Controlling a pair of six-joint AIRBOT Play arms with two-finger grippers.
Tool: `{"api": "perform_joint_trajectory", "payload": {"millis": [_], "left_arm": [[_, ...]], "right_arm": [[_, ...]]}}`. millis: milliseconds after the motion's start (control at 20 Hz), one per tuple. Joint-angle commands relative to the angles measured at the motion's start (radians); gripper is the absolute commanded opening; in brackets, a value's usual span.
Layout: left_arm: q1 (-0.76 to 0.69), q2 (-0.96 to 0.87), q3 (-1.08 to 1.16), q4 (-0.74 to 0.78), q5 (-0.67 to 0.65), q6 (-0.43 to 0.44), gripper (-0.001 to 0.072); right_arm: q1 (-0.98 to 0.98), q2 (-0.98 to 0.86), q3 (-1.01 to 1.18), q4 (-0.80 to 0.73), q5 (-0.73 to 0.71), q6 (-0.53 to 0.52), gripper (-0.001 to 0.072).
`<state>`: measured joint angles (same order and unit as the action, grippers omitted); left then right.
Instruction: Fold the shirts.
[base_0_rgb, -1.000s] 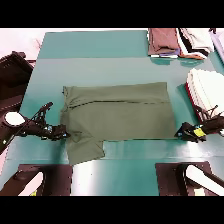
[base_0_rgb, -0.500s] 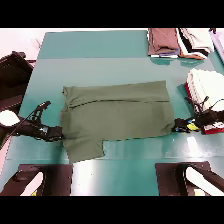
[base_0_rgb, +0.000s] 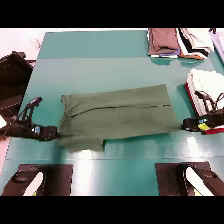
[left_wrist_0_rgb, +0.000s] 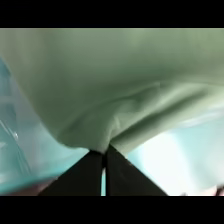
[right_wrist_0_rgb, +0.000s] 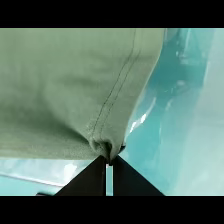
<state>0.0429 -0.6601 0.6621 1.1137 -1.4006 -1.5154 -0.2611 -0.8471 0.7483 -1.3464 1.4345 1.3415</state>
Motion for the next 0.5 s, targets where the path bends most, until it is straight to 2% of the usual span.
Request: {"api": "perform_joint_trajectory", "payload": {"millis": [0, 100, 250, 450], "left_arm": [[0.0, -0.163, 0.121, 0.003, 0.161, 0.051, 0.0025], [0.0, -0.304, 0.222, 0.003, 0.24, 0.067, 0.0026], [0.0, -0.508, 0.367, 0.004, 0.283, 0.079, 0.0027], [0.0, -0.659, 0.449, 0.002, 0.366, 0.083, 0.0027]], "right_arm": [[0.047, -0.129, 0.133, -0.008, -0.071, 0.005, 0.002], [0.086, -0.261, 0.245, -0.008, -0.113, 0.026, 0.002], [0.125, -0.445, 0.429, -0.007, -0.135, 0.05, 0.002], [0.166, -0.649, 0.658, -0.006, -0.135, 0.058, 0.002]]}}
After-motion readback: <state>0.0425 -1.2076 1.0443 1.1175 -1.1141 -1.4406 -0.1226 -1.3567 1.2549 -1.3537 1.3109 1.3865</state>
